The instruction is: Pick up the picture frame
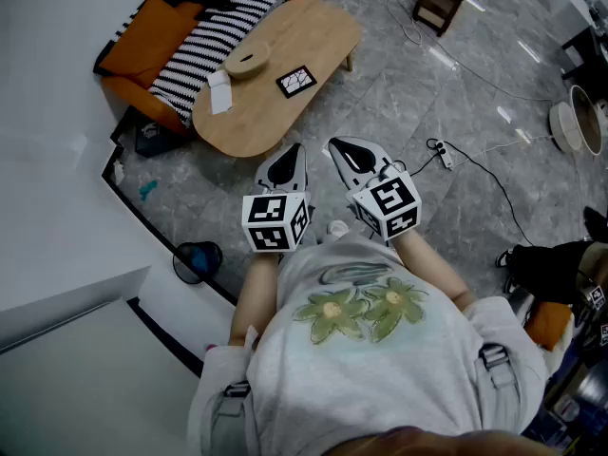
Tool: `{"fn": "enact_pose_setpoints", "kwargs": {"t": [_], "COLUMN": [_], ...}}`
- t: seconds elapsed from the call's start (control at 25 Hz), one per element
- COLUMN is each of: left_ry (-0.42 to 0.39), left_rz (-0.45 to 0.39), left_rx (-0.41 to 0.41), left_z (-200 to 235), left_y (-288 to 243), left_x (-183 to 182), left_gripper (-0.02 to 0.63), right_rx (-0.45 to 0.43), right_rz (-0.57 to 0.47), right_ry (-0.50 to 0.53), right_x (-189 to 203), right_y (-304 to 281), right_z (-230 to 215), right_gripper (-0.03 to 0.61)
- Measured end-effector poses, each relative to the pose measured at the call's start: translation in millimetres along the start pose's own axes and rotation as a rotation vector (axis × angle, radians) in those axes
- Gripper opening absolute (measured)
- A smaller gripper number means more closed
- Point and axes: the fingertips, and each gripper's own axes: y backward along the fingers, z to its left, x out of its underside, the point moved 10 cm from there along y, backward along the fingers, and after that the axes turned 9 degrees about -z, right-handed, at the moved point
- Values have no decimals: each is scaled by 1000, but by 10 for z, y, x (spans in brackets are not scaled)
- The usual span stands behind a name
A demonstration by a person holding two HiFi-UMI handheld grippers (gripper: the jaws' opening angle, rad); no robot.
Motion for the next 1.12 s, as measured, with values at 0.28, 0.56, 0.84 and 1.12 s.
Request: {"fn": "enact_pose_setpoints", "kwargs": {"t": [0.28,0.56,0.84,1.12], "left_ry": [22,18,39,60], "left_rz": [17,48,73,110], "left_rx": [-33,-46,-47,-60], "left_z": [-287,-334,-136,335], "left_y": [-21,-106,-441,-1019], "left_x": [194,292,285,256], "left_gripper": [17,17,17,17], "right_rx": [-33,-48,-30,-29], "right_rz": [1,27,58,105], "right_ry": [-21,-18,-30,-37], "right_x": [134,290,298,350], "right_y": [229,271,-13,-622], "right_z": [-154,-263,-490,-893], "right_gripper": [6,6,6,6]}}
